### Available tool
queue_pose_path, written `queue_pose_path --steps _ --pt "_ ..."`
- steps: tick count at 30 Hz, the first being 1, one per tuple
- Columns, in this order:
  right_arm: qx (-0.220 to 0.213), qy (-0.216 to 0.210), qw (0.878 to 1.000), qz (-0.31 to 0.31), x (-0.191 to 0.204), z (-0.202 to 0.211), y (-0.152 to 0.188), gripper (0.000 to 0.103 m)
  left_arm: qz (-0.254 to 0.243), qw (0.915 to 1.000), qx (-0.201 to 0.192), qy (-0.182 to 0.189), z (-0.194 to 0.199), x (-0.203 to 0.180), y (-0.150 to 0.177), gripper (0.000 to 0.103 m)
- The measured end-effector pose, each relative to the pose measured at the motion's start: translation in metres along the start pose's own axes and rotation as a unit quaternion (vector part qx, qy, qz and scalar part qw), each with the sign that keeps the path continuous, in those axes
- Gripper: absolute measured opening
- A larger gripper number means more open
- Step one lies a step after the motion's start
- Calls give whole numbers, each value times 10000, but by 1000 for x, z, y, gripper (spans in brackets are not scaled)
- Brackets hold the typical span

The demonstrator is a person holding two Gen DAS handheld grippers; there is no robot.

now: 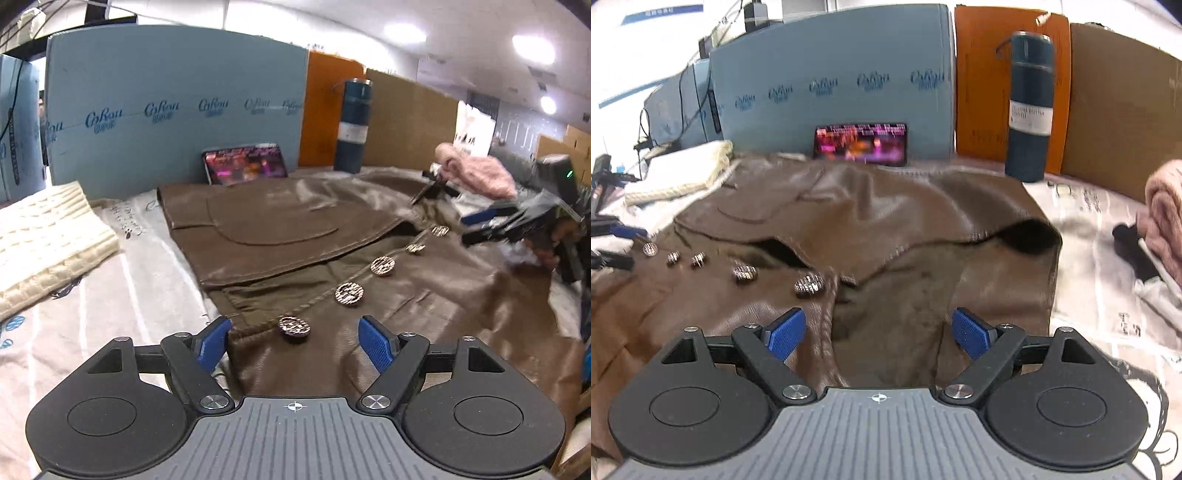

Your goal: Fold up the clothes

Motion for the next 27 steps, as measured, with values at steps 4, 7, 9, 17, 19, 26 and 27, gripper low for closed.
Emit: queue_pose_path --steps 4,7,9,17,19,26,27 --pt "-168 -145 9998 10 4 4 0 86 70 10000 -3 20 2 -5 5 75" --pt "-446 -340 9982 203 16 13 -10 86 151 9998 33 -125 -1 -2 3 41" --pt "-357 -645 9968 296 26 9 -15 86 124 9997 -1 -221 1 0 4 24" --pt "257 -995 9945 217 37 -22 -16 38 -98 9972 -396 -619 20 -10 1 3" --pt "247 -859 9956 276 36 -14 -12 21 -120 9965 -512 -647 22 -14 -2 3" --pt "-289 -825 9955 377 36 26 -7 5 -305 9909 -1169 -594 36 -29 -35 3" --pt "-411 -784 9954 374 35 32 -10 5 -344 9900 -1231 -592 37 -29 -40 3"
Point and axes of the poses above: each gripper's, at about its wrist camera, not at the fingertips, and z roughly against the way its jaws point, x to its left, y to its underside, the point moved 10 cm from there along -z, roughly the way its jaws point, and after that the axes turned 11 degrees about x, right-handed, at the moved point
